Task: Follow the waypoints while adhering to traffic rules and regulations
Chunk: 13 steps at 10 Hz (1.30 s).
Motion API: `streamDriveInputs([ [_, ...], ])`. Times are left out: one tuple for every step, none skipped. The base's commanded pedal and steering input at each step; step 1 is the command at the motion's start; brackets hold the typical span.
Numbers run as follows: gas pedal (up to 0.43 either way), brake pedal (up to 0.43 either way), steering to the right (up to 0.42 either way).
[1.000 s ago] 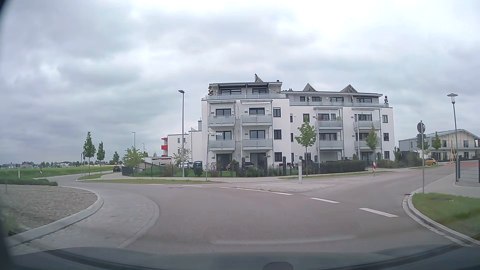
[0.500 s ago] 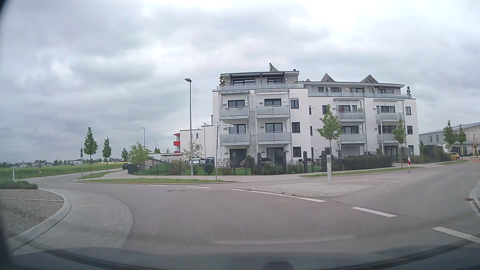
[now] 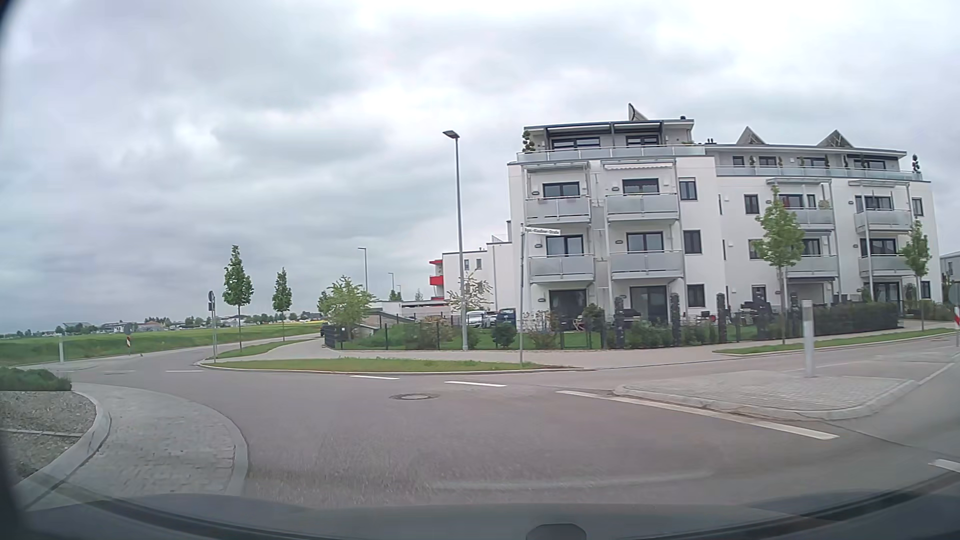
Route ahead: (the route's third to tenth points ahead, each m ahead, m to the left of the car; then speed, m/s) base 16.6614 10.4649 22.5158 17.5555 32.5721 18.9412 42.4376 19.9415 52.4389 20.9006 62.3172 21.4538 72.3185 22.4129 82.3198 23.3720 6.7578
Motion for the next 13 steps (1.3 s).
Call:
streamDriveInputs([
  [0.15, 0.0, -0.227],
  [0.15, 0.0, -0.227],
  [0.15, 0.0, -0.228],
  [0.15, 0.0, -0.23],
  [0.15, 0.0, -0.235],
  [0.15, 0.0, -0.24],
  [0.15, 0.0, -0.252],
  [0.15, 0.0, -0.261],
  [0.15, 0.0, -0.263],
  [0.15, 0.0, -0.262],
  [0.15, 0.0, -0.256],
  [0.15, 0.0, -0.246],
  [0.15, 0.0, -0.24],
])
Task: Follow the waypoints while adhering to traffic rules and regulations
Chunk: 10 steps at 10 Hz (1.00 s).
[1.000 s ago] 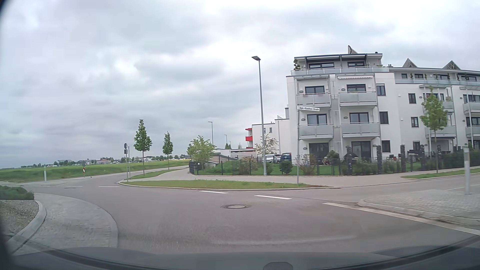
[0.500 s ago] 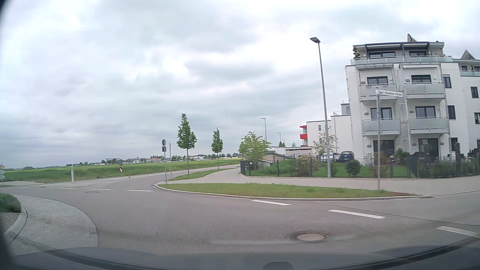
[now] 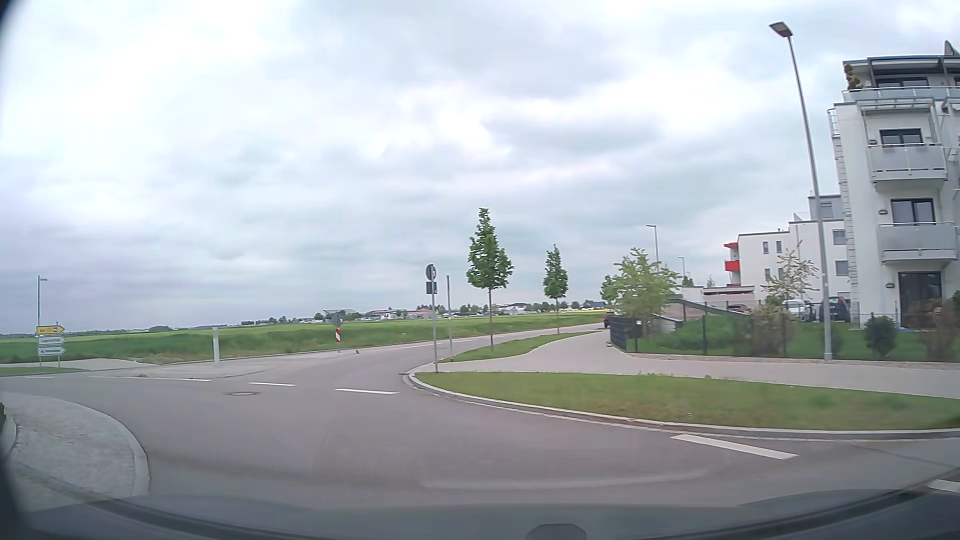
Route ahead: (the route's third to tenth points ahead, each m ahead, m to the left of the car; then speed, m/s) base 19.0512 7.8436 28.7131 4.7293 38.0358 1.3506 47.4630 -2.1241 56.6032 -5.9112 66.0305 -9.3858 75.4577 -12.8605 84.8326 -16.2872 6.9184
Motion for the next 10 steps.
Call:
streamDriveInputs([
  [0.15, 0.0, -0.238],
  [0.15, 0.0, -0.236],
  [0.15, 0.0, -0.228],
  [0.15, 0.0, -0.218],
  [0.15, 0.0, -0.203],
  [0.15, 0.0, -0.187],
  [0.15, 0.0, -0.167],
  [0.15, 0.0, -0.136],
  [0.15, 0.0, -0.106],
  [0.157, 0.0, -0.073],
])
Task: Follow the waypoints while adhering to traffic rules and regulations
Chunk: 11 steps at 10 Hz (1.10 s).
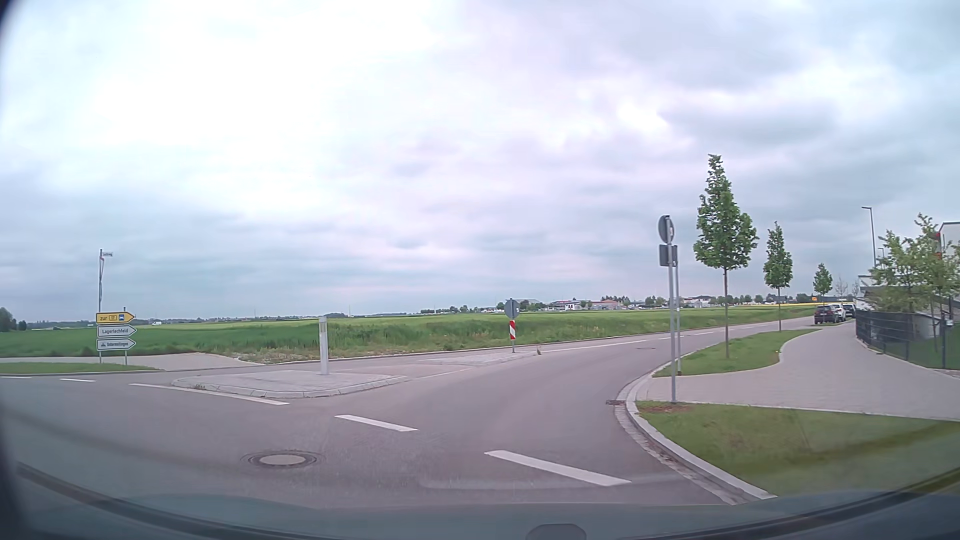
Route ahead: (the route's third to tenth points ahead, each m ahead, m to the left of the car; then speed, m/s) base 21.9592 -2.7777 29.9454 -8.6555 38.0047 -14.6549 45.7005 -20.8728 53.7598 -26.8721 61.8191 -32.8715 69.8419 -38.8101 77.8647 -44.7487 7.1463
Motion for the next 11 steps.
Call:
streamDriveInputs([
  [0.157, 0.0, -0.05],
  [0.157, 0.0, -0.027],
  [0.169, 0.0, -0.007],
  [0.177, 0.0, 0.016],
  [0.197, 0.0, 0.035],
  [0.209, 0.0, 0.048],
  [0.22, 0.0, 0.067],
  [0.22, 0.0, 0.088],
  [0.22, 0.0, 0.105],
  [0.22, 0.0, 0.121],
  [0.22, 0.0, 0.135],
])
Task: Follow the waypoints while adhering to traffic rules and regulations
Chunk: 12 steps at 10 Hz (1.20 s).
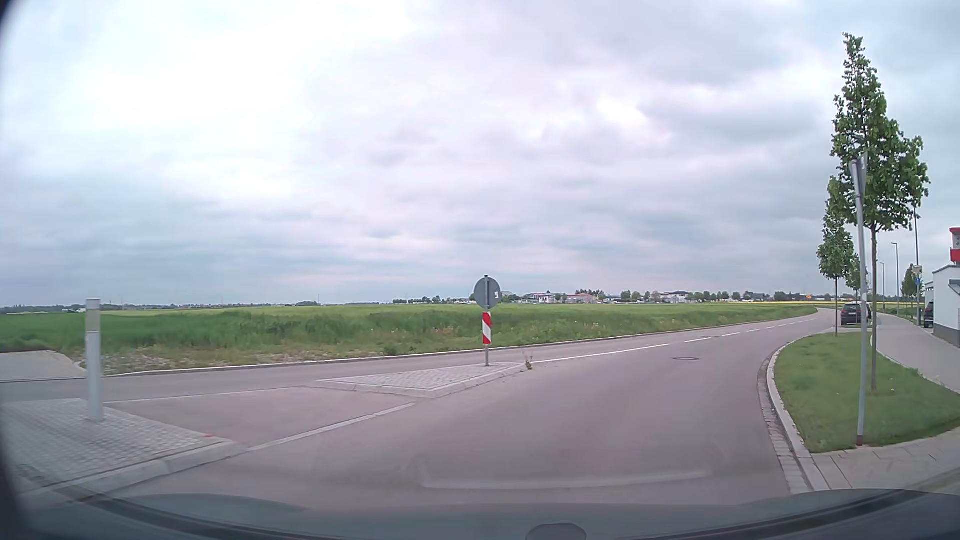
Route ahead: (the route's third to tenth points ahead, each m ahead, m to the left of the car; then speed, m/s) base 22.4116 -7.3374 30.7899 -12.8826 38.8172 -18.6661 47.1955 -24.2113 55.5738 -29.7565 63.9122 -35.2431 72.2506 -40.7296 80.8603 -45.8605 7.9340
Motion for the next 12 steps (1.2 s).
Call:
streamDriveInputs([
  [0.22, 0.0, 0.147],
  [0.22, 0.0, 0.155],
  [0.22, 0.0, 0.159],
  [0.22, 0.0, 0.159],
  [0.22, 0.0, 0.159],
  [0.22, 0.0, 0.159],
  [0.22, 0.0, 0.158],
  [0.228, 0.0, 0.156],
  [0.228, 0.0, 0.155],
  [0.228, 0.0, 0.153],
  [0.26, 0.0, 0.149],
  [0.268, 0.0, 0.146],
])
